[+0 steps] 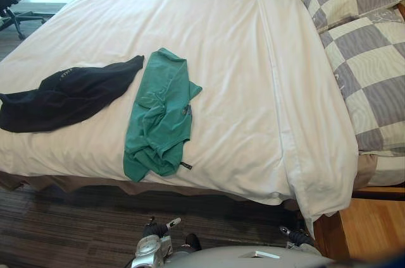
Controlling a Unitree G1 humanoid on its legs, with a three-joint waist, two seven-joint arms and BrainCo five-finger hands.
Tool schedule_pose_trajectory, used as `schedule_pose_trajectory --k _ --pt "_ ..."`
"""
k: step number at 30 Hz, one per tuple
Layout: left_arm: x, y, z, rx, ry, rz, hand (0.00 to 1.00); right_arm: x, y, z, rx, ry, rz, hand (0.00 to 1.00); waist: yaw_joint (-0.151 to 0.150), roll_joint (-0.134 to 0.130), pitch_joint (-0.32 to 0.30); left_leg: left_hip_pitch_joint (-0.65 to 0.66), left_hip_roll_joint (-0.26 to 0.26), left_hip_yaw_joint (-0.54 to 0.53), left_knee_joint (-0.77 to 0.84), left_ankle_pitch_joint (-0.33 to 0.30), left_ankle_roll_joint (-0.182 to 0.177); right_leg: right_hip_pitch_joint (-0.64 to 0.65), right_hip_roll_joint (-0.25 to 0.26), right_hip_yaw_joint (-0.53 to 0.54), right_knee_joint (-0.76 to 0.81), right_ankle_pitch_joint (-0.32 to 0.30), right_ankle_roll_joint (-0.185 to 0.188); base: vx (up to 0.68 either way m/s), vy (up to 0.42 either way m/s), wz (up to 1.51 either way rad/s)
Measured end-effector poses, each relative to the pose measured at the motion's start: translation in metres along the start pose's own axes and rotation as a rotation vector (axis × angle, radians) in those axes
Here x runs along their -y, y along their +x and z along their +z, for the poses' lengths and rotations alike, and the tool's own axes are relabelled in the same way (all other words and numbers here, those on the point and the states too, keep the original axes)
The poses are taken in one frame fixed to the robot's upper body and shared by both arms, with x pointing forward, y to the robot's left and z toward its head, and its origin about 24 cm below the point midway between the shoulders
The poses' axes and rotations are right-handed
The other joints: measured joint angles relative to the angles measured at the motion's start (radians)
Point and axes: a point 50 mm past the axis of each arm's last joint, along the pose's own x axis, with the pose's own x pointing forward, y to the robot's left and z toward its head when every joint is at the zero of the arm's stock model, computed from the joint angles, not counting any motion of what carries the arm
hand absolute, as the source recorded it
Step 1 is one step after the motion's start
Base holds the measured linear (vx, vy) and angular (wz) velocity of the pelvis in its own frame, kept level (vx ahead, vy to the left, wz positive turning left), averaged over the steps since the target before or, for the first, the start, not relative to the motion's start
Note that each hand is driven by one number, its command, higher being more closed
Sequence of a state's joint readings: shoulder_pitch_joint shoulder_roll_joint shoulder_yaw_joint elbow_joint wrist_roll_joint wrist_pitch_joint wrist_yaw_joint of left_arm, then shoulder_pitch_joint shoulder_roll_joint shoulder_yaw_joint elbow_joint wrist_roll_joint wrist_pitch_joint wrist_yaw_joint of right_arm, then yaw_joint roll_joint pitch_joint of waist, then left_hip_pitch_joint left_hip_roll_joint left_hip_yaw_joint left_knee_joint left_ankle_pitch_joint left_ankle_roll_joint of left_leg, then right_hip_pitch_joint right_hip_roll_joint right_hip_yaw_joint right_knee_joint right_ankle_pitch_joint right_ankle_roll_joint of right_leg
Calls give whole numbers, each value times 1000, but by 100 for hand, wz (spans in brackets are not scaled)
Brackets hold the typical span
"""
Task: Tidy the bed and pick cloth on bed and put in laundry
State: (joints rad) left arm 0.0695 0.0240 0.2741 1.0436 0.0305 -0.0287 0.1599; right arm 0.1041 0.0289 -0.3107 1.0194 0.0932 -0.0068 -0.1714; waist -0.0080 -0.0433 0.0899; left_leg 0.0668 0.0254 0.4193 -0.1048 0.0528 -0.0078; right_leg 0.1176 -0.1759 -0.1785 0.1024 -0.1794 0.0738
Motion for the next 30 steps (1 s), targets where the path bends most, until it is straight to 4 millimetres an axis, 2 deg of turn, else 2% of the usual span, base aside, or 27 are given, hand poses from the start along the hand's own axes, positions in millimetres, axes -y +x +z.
schedule_pose_trajectory --k 3,5,7,8,9,10,11,12,13,14,15,16,17,18,19,20,21,22,23,24,25,27,28,29,30 --pt "2 1 6 17 -2 -4 0 -3 3 10 19 -20 13 0 -3 9 39 -27 12 -9 44 -19 -5 -21 1 0 23 -2 -3 -61 -13 0" --pt "3 2 13 42 -12 -8 0 -2 4 17 44 -51 15 0 -2 12 51 -91 40 -9 98 -32 -4 -80 -3 5 58 -4 -5 -125 -1 -2" --pt "0 2 20 74 -46 2 0 -5 4 21 53 -49 20 0 7 -4 75 -127 58 11 140 -41 -9 -130 -7 22 108 -23 -22 -122 13 -17" --pt "-4 2 25 94 -73 18 0 -7 3 22 55 -40 24 0 10 -27 86 -167 67 14 217 -70 -20 -166 -26 44 140 -47 -29 -113 14 -39" --pt "-8 3 32 123 -109 33 0 -6 3 22 56 -22 17 0 11 -47 103 -233 108 -1 397 -142 2 -193 -43 75 179 -56 -29 -84 17 -50" --pt "-9 3 34 133 -114 36 0 -2 2 21 59 -17 8 0 16 -47 104 -250 142 -8 465 -170 0 -202 -46 91 189 -61 -30 -49 41 -56" --pt "-8 1 32 137 -107 39 0 8 2 19 62 -34 -17 0 15 -27 93 -284 228 -52 551 -187 -24 -229 -45 115 223 -69 -7 -27 113 -51" --pt "-2 0 30 137 -111 25 0 21 2 14 55 -63 -46 0 5 0 82 -284 310 -99 556 -185 -39 -257 -37 137 265 -83 11 -25 189 -41" --pt "1 -1 30 140 -116 23 0 26 2 12 49 -68 -56 0 5 13 81 -281 344 -128 548 -185 -40 -267 -35 143 281 -90 22 0 334 -26" --pt "4 -1 30 144 -109 22 0 30 1 6 34 -67 -69 0 5 27 77 -276 385 -182 522 -178 -56 -279 -42 149 300 -100 50 23 447 -4" --pt "6 -2 30 147 -93 16 0 33 0 2 22 -67 -79 0 5 34 72 -274 397 -218 502 -169 -101 -278 -54 148 297 -98 75 44 626 17" --pt "9 -2 32 154 -80 5 0 37 -2 -6 6 -53 -94 0 1 36 71 -270 385 -241 473 -188 -240 -263 -85 135 273 -84 114 57 585 33" --pt "7 -1 38 174 -66 5 0 32 -3 -9 -5 -29 -87 0 -1 21 71 -274 360 -244 492 -201 -253 -243 -119 124 244 -67 141 71 592 48" --pt "2 0 46 200 -38 12 0 26 -6 -17 -23 18 -81 0 -3 -27 65 -301 303 -235 547 -224 -239 -206 -173 107 164 19 169 50 547 29" --pt "1 1 46 197 -34 17 0 24 -7 -21 -35 31 -77 0 2 -24 63 -330 291 -228 601 -266 -214 -201 -190 81 108 138 139 18 541 6" --pt "0 1 44 191 -32 18 0 24 -7 -20 -35 34 -79 0 6 -18 66 -335 293 -215 620 -284 -198 -207 -191 60 89 199 94 -31 572 -49" --pt "-3 1 43 189 -29 26 0 27 -6 -18 -31 37 -87 0 22 -19 61 -336 295 -171 629 -304 -167 -220 -194 -19 45 322 -15 -30 583 -80" --pt "-6 1 39 176 -24 36 0 24 -5 -14 -21 44 -78 0 24 -21 58 -326 296 -118 616 -308 -137 -233 -197 -136 52 332 -27 -21 561 -80" --pt "-7 1 38 172 -22 38 0 23 -5 -13 -16 34 -73 0 21 -21 57 -317 290 -98 596 -300 -119 -236 -189 -190 80 304 0 8 561 -66" --pt "-7 2 37 165 -20 34 0 22 -4 -10 -7 22 -69 0 18 -18 59 -277 276 -65 540 -282 -91 -238 -145 -219 151 254 13 6 340 -48" --pt "-7 2 37 163 -19 33 0 20 -4 -9 -2 18 -64 0 21 -18 60 -250 267 -44 508 -269 -82 -240 -112 -216 190 225 7 18 374 -57" --pt "-4 2 39 164 -16 25 0 14 -4 -3 26 -7 -37 0 13 -17 59 -191 201 -13 403 -221 -49 -230 26 -150 291 69 -6 -4 275 -34" --pt "-2 2 40 166 -14 19 0 13 -4 -1 38 -12 -29 0 7 -17 59 -186 179 -12 379 -210 -42 -230 60 -128 296 34 -6 -24 173 6" --pt "3 2 42 169 4 1 0 12 -3 4 58 -29 -20 0 -8 -17 59 -180 139 -12 348 -190 -28 -213 103 -99 262 -16 -20 -39 81 11" --pt "10 1 41 167 33 -23 0 12 -2 7 67 -45 -15 0 -4 -24 55 -161 94 -12 315 -178 -24 -170 96 -98 190 -30 -49 -45 65 10"
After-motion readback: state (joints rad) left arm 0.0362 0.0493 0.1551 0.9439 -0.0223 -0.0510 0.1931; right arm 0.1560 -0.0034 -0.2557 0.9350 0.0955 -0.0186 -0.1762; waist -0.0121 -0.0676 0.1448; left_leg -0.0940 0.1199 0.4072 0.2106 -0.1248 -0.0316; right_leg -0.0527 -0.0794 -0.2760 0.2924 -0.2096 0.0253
